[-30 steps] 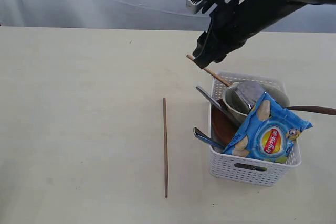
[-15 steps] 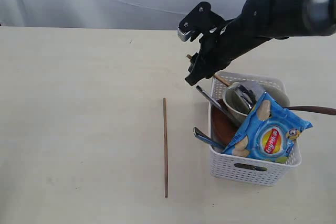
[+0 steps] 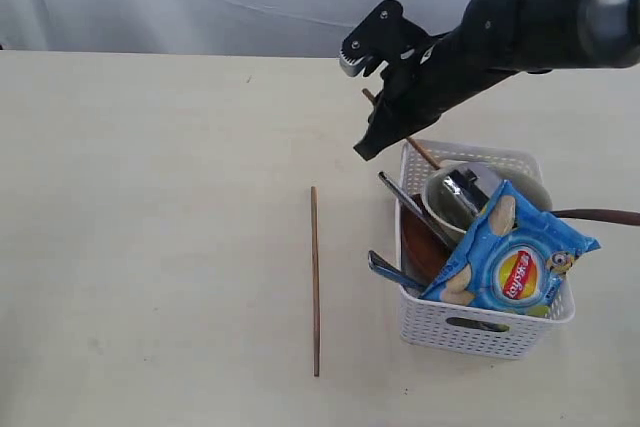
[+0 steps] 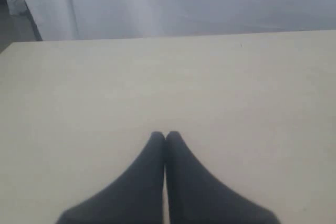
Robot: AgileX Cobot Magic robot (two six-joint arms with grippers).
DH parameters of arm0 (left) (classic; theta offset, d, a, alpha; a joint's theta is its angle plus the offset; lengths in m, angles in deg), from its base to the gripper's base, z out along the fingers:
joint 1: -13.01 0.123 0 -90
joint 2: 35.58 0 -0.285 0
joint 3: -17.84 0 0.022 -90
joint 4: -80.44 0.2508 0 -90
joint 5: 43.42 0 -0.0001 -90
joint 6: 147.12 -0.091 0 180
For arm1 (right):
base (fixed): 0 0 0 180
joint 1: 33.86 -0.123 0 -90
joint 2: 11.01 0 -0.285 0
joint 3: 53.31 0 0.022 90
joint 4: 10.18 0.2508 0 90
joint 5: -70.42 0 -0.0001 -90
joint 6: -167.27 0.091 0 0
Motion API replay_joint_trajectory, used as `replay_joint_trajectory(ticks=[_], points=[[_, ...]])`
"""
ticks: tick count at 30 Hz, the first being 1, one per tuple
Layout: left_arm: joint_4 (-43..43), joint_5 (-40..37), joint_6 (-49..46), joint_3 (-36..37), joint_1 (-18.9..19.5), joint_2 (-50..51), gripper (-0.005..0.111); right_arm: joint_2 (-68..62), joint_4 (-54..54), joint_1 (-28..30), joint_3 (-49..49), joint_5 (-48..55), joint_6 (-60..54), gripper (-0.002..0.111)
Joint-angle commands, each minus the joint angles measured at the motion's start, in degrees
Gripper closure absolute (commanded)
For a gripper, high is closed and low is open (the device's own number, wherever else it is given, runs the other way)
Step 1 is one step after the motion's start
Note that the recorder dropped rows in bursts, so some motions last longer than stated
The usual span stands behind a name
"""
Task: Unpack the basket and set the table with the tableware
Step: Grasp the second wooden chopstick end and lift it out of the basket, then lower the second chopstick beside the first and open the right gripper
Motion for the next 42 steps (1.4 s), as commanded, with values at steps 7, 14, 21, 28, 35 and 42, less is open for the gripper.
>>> replay_joint_trajectory(ticks=[7, 14, 21, 28, 35, 42], points=[[-0.4, 0.3, 0.4, 0.2, -0.3, -0.2, 0.107, 6.2, 0.8, 0.2, 0.0, -3.7, 0.3, 0.109], [-0.4, 0.3, 0.4, 0.2, -0.3, -0.2, 0.107, 11.1, 0.8, 0.2, 0.0, -6.9, 0.3, 0.109], [-0.4, 0.3, 0.4, 0.2, -0.3, -0.2, 0.107, 16.9, 1.1, 0.2, 0.0, -7.9, 0.7, 0.109], [-0.4, 0.3, 0.4, 0.2, -0.3, -0.2, 0.107, 21.7, 17.6, 0.2, 0.0, -7.1, 1.2, 0.109], [-0.4, 0.3, 0.4, 0.2, -0.3, -0.2, 0.107, 22.5, 37.9, -2.5, 0.5, 2.4, 3.0, 0.109], [-0.4, 0.3, 0.4, 0.2, -0.3, -0.2, 0.107, 20.3, 37.8, -11.3, 0.7, -0.5, 14.5, 0.109]])
